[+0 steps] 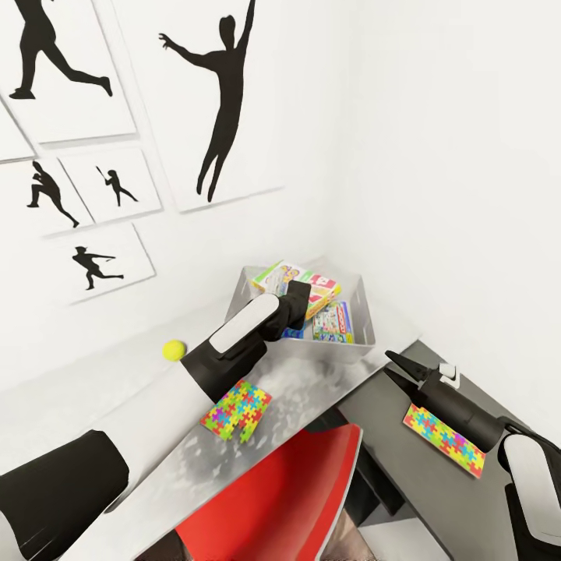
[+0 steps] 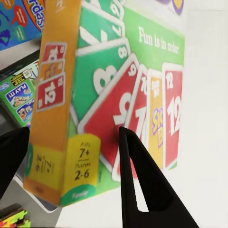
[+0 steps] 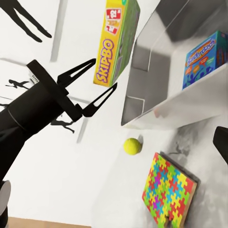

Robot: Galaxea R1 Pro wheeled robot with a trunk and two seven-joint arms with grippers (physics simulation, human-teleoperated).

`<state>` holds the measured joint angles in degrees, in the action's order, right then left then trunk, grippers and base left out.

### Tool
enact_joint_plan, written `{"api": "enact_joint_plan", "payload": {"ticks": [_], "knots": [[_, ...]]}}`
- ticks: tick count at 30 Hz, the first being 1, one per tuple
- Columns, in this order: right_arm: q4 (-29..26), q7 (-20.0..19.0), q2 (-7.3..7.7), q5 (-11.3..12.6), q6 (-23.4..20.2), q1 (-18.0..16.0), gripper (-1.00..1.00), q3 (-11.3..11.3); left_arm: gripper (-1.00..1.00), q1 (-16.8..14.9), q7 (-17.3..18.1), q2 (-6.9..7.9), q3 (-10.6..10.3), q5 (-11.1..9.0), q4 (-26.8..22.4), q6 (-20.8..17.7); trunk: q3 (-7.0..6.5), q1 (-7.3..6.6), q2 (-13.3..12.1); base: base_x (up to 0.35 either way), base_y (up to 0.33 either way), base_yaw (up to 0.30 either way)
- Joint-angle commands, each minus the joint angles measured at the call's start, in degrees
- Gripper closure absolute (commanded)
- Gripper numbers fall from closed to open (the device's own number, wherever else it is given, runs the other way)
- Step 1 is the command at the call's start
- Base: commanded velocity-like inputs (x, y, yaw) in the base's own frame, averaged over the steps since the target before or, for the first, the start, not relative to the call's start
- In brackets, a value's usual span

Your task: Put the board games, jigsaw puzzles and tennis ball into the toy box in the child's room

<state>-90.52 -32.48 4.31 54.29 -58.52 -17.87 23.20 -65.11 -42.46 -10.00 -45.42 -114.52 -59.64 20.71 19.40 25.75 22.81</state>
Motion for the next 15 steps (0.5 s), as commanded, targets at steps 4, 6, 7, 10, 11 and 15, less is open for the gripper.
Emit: {"api": "enact_joint_plan", "payload": {"ticks": [4,6,7,10,11,15], "knots": [[0.0,-0.5,0.0,-0.3,-0.1,-0.1,-1.0,0.1,1.0,-0.1,-0.3,0.0,-0.1,-0.7,0.0,0.3,0.42,0.03,0.1,0.0,0.0,0.0],[0.0,-0.5,0.0,-0.2,-0.2,-0.1,-1.0,0.2,1.0,-0.1,-0.3,0.0,-0.1,-0.9,0.0,0.3,0.54,0.03,0.1,0.0,0.0,0.0],[0.0,-0.5,0.0,-0.2,-0.2,-0.1,-1.0,0.2,1.0,-0.1,-0.3,0.0,-0.1,-1.1,0.0,0.3,0.57,0.03,0.1,0.0,0.0,0.0],[0.0,-0.5,0.0,0.0,-0.3,-0.1,-1.0,0.2,1.0,-0.1,-0.3,0.0,-0.1,-1.2,0.0,0.3,0.61,0.03,0.1,0.0,0.0,0.0],[0.0,-0.5,0.0,0.0,-0.3,-0.1,-1.0,0.2,1.0,-0.1,-0.3,0.0,-0.1,-1.3,0.0,0.3,0.61,0.03,0.1,0.0,0.0,0.0],[0.0,-0.6,0.0,0.0,-0.3,-0.1,-1.0,0.2,1.0,0.0,-0.2,0.0,-0.1,-1.3,0.4,0.3,0.62,0.03,0.1,0.0,0.0,0.0]]}}
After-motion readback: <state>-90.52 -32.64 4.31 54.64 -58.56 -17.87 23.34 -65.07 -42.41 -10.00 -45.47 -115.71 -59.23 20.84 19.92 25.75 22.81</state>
